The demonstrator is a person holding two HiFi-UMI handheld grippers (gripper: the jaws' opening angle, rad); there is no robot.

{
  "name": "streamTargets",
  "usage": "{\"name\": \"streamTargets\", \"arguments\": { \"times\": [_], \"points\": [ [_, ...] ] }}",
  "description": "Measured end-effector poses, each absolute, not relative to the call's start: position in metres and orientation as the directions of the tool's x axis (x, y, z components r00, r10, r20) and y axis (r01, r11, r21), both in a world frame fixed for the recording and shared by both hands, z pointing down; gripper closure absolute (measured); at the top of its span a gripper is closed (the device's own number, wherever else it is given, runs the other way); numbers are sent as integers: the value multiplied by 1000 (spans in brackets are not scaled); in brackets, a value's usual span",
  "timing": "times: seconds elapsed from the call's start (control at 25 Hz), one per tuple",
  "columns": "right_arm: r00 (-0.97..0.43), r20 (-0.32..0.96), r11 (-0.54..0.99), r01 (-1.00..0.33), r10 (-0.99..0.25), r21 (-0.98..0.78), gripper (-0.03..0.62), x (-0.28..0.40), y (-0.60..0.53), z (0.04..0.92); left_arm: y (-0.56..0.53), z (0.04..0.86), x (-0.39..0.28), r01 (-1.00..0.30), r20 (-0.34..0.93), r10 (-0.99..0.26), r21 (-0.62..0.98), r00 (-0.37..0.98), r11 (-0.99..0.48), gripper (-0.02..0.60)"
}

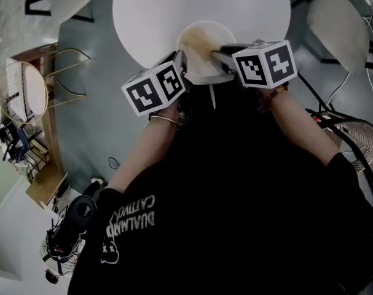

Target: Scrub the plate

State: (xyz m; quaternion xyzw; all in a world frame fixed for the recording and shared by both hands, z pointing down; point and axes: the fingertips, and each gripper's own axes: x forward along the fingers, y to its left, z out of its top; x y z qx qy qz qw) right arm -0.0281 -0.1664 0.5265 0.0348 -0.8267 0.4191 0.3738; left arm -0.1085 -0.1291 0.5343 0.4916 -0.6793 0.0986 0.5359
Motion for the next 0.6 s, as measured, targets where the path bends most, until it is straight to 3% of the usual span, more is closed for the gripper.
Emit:
{"name": "streamTargets", "arguments": {
  "times": [0.6],
  "points": [
    [-727,665,613,-449,172,-650,510,12,-186,532,-124,541,-98,-762,828,-559,395,52,514,529]
  ]
}}
